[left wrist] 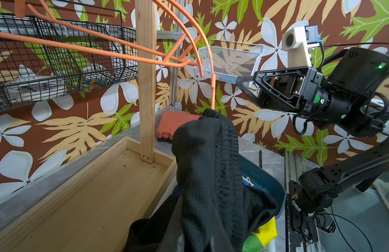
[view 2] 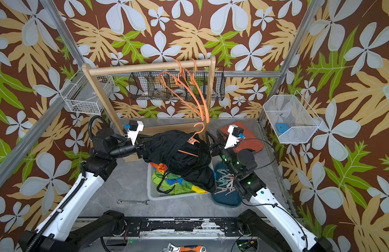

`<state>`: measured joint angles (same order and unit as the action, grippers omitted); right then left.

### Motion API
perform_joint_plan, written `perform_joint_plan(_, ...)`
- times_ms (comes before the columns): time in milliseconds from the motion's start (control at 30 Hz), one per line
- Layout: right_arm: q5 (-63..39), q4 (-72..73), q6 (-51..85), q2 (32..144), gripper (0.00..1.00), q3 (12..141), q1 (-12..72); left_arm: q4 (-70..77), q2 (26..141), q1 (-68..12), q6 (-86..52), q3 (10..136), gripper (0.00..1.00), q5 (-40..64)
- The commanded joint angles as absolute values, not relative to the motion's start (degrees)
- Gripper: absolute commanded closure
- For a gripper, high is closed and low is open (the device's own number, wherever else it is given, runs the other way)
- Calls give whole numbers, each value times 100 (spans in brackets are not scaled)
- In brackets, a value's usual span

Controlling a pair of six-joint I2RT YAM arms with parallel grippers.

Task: Remove the clothespins securing shorts to the hanger
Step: Place the clothespin in the storage box, then remove the shorts from the hanger.

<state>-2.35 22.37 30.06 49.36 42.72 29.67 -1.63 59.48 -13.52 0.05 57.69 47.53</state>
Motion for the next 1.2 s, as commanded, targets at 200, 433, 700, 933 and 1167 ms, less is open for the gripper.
perform_joint_plan(200,-955,2899,3143,5162,35,4157,2954,49,5935,-1352,0,5836,100,4977)
perform_joint_plan(433,-1045,3150,2998,5495,36,4195,2880,0,5880,-1347,26,5871,100,5093)
perform_joint_plan(700,-1279,3577,3065,6030,42,4364,2743,-18,5862,-1349,44,5871,100,5168)
perform_joint_plan(933,-1388,3726,3137,6222,64,4466,2734,-13,5875,-1350,54,5871,100,5185)
perform_joint_plan(1167,-1480,3690,3149,6236,89,4509,2738,-10,5880,-1354,62,5862,100,5135)
